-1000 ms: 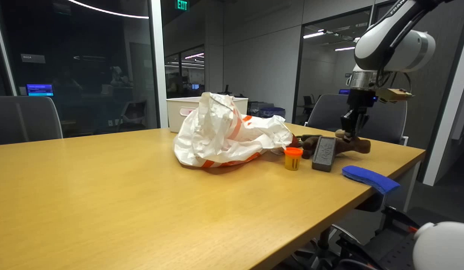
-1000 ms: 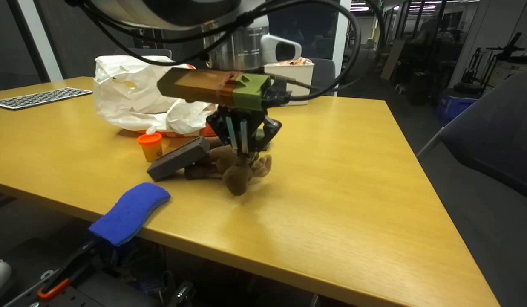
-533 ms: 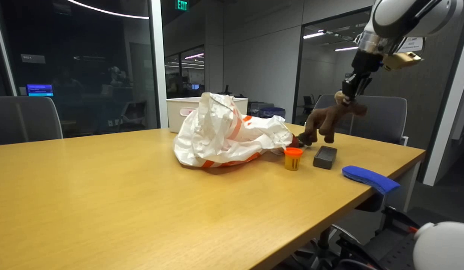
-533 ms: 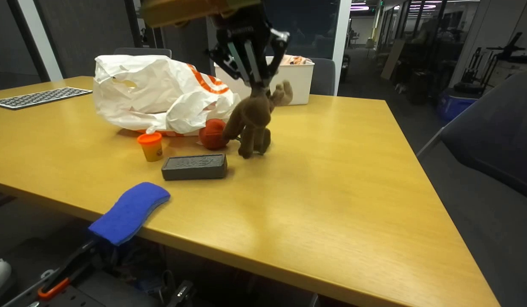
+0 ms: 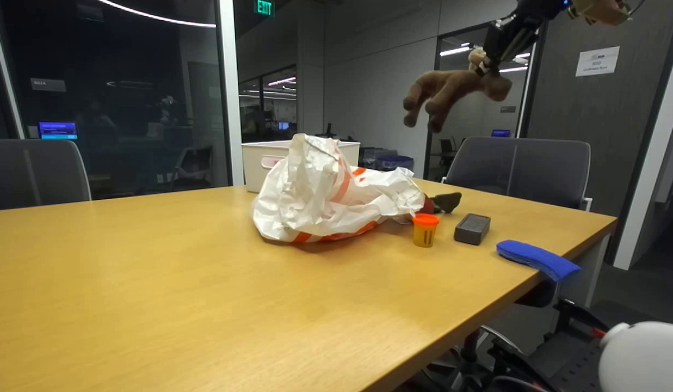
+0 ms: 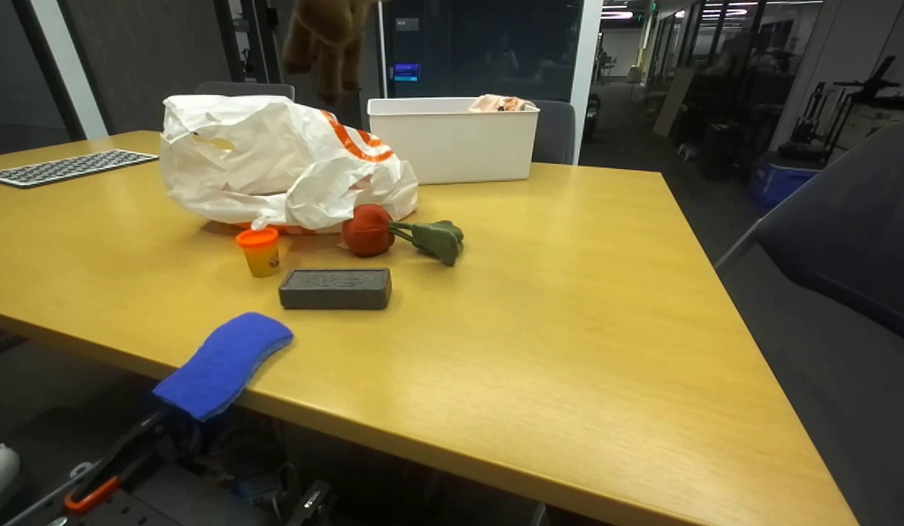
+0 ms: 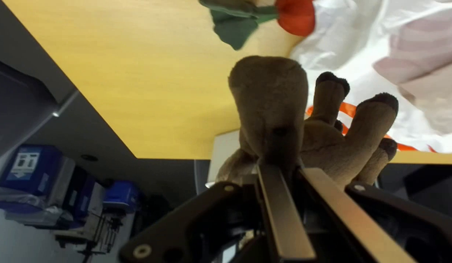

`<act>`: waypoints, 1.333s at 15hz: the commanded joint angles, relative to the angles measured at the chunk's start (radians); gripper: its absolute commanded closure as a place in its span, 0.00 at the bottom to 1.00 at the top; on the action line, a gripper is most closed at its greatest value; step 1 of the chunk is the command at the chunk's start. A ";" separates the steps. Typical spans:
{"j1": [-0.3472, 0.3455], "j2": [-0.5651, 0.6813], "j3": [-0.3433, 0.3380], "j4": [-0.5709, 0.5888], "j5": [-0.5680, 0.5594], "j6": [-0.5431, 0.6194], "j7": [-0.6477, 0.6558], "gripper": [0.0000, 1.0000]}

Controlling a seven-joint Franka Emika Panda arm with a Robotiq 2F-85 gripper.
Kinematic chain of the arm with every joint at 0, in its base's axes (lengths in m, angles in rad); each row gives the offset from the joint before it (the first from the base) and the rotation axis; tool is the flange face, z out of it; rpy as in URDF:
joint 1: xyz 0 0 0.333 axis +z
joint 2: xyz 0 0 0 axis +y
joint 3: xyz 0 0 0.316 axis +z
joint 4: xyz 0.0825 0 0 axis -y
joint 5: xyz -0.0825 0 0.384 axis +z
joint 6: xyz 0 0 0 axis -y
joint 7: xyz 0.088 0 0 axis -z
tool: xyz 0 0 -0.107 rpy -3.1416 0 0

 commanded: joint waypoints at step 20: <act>0.323 0.466 0.128 -0.039 -0.001 0.317 -0.157 0.96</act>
